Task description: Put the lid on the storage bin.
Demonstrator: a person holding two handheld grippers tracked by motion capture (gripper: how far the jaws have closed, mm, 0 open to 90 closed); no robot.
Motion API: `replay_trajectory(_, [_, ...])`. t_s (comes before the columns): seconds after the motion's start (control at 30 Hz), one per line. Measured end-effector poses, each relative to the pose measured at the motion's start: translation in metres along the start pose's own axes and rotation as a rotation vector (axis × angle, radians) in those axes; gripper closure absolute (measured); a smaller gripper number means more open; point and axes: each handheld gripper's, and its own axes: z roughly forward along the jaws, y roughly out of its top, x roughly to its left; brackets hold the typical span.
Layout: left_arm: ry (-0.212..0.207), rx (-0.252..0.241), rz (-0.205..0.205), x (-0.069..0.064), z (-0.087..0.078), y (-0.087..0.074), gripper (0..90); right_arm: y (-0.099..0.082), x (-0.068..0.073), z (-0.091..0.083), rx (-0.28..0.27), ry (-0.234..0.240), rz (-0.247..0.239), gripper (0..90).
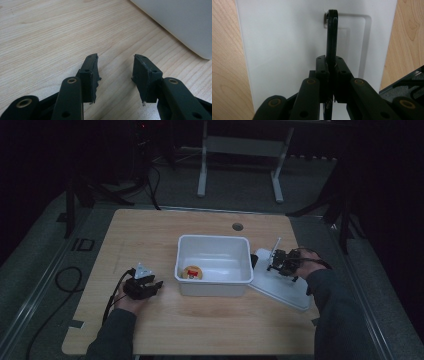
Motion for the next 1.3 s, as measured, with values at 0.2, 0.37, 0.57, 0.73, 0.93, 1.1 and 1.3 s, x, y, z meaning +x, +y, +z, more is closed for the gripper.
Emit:
replay_trajectory(0.2, [0.000, 0.000, 0.000, 0.000, 0.000, 0.000, 55.7, -0.001, 0.000, -0.001, -0.005, -0.002, -0.012, 84.4])
replay_trajectory(0.37, [-0.001, 0.000, 0.001, 0.000, 0.000, 0.000, 55.7, -0.003, 0.001, -0.005, -0.005, -0.001, -0.026, 84.5])
replay_trajectory(0.57, [-0.001, 0.000, 0.001, 0.000, 0.000, 0.000, 55.7, -0.007, -0.002, -0.010, -0.006, -0.004, -0.021, 84.5])
replay_trajectory(0.73, [-0.001, 0.000, 0.001, 0.000, 0.000, 0.000, 55.7, -0.010, -0.004, -0.015, -0.012, -0.008, -0.022, 84.5])
replay_trajectory(0.93, [-0.001, 0.000, 0.001, 0.000, 0.000, 0.000, 55.7, -0.015, -0.006, -0.022, -0.012, -0.012, -0.023, 84.5])
replay_trajectory(1.1, [-0.001, 0.000, 0.001, 0.000, 0.000, 0.000, 55.7, -0.021, -0.009, -0.030, -0.017, -0.018, -0.016, 84.5])
replay_trajectory(1.3, [-0.001, 0.000, 0.000, 0.000, 0.000, 0.000, 55.7, -0.025, -0.012, -0.037, -0.016, -0.024, -0.012, 84.5])
